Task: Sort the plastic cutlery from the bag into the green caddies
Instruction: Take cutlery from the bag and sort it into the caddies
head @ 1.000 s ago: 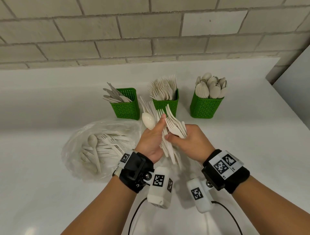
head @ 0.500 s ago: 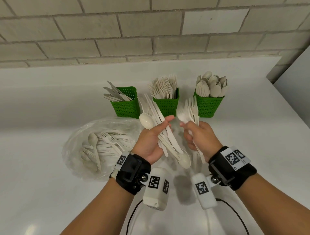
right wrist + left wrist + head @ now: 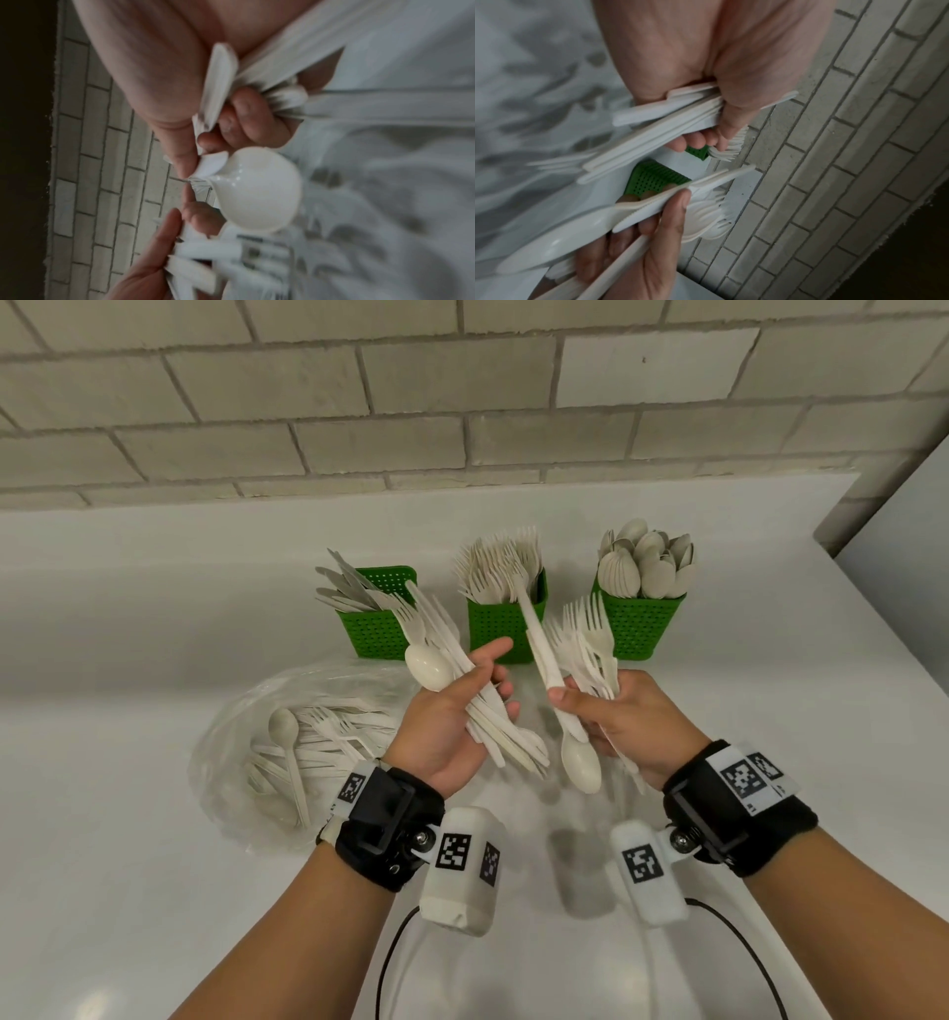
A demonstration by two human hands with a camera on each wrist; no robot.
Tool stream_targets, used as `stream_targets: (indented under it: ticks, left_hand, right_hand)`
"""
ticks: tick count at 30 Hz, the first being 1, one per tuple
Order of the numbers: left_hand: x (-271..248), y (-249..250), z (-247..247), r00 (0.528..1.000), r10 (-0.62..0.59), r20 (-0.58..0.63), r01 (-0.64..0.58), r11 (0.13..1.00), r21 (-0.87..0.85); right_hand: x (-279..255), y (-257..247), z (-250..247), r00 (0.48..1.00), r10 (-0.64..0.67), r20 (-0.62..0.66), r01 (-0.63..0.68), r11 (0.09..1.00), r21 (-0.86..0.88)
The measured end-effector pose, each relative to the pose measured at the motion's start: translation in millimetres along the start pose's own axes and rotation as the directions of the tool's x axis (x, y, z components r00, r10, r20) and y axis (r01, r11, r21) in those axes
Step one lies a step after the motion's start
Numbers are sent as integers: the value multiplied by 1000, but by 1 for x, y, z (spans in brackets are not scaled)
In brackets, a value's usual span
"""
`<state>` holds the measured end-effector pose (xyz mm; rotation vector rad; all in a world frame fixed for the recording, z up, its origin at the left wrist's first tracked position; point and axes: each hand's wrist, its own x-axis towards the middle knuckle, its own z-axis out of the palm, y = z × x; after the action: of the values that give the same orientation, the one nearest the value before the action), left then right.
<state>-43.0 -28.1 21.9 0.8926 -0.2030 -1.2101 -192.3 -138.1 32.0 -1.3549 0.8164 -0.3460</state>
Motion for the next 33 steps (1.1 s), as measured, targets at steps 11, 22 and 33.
stream_targets:
  ticks: [11, 22, 33]
  left_hand:
    - [1, -3, 23, 987, 152, -51, -121, 917, 380]
    - [4, 7, 13, 971, -236, -29, 231, 909, 346]
    - [2, 5, 6, 980, -197, -26, 197, 952, 235]
  right_hand:
    - [-3, -3, 8, 991, -109, 81, 114, 992, -59]
    - [-6, -6, -6, 769, -505, 393, 640, 611, -466]
    - [-7, -21, 4, 771, -626, -117, 583, 768, -265]
